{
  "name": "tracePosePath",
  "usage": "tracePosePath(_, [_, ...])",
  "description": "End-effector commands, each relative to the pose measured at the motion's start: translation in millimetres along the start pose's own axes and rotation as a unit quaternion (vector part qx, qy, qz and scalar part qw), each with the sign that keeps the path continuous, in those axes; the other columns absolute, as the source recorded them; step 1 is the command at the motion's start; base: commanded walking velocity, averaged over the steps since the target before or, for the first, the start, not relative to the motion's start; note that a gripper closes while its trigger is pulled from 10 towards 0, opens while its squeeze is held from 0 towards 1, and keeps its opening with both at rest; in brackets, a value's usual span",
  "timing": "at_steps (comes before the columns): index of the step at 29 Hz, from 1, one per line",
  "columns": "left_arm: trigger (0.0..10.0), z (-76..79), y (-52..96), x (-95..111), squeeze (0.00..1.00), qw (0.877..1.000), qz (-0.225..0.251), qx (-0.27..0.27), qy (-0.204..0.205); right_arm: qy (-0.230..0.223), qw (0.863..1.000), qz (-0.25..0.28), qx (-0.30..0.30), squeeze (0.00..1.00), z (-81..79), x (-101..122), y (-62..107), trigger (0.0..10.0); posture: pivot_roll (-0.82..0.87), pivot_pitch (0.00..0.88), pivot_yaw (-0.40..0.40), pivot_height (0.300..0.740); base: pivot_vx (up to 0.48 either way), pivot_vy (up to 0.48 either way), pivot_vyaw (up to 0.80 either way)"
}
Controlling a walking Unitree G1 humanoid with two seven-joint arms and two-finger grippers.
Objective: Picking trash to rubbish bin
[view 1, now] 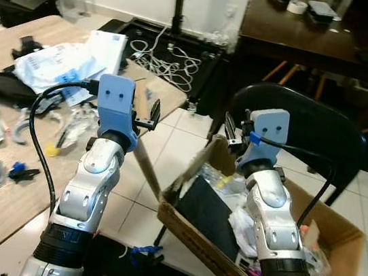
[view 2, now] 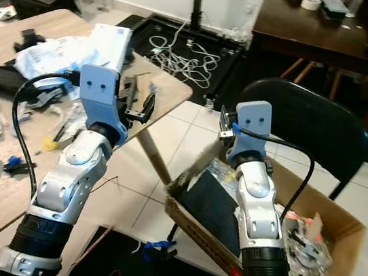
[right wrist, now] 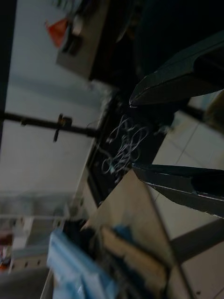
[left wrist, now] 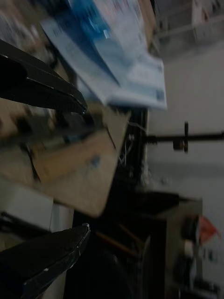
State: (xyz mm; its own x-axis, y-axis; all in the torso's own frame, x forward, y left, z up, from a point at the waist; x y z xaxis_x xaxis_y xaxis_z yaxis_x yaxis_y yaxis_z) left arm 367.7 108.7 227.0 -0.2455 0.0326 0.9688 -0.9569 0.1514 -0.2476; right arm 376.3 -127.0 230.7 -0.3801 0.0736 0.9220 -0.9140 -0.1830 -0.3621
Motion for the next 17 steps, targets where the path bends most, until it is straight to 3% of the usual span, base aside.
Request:
tracePosePath(1, [10.0, -1.1, 1.6, 0, 0.0, 1.0, 0.001, 0.005, 0.002, -0.003, 1.0, 0.013, -0.004, 0.0, -0.1, 5, -0.9, 10.0, -0.01, 0.128, 0.006, 0.74, 0.0, 0.0, 0.8])
tracePosePath(7, [10.0, -1.4, 1.9, 0, 0.0, 1.0, 0.0, 0.006, 0.002, -0.003, 0.999, 0.041, -0.028, 0.0, 2.5, 14, -4.3, 10.0, -0.01, 0.122, 0.003, 0.74, 0.0, 0.0, 0.8])
tracePosePath(17, [10.0, -1.1, 3.4, 0, 0.0, 1.0, 0.001, 0.006, 0.0, 0.007, 0.998, 0.059, -0.029, 0.0, -6.5, 19, -5.3, 10.0, 0.0, 0.109, -0.003, 0.74, 0.0, 0.0, 0.8])
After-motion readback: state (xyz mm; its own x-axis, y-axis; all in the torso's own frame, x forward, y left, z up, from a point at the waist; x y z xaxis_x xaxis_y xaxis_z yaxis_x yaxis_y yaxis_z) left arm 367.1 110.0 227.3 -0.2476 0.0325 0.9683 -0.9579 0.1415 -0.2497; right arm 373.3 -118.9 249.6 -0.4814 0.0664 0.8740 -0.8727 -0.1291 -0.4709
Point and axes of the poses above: a point about 5 cm out from each wrist's last joint towards the gripper, its own y axis pointing back from the gripper into the wrist, its own x axis along the axis of the wrist's last joint, z = x × y, the point moved 4 cm from there along -y, pointing out of the wrist towards the gripper, and after that the axes turned 2 degrees about -y, right-handed, at the moved point
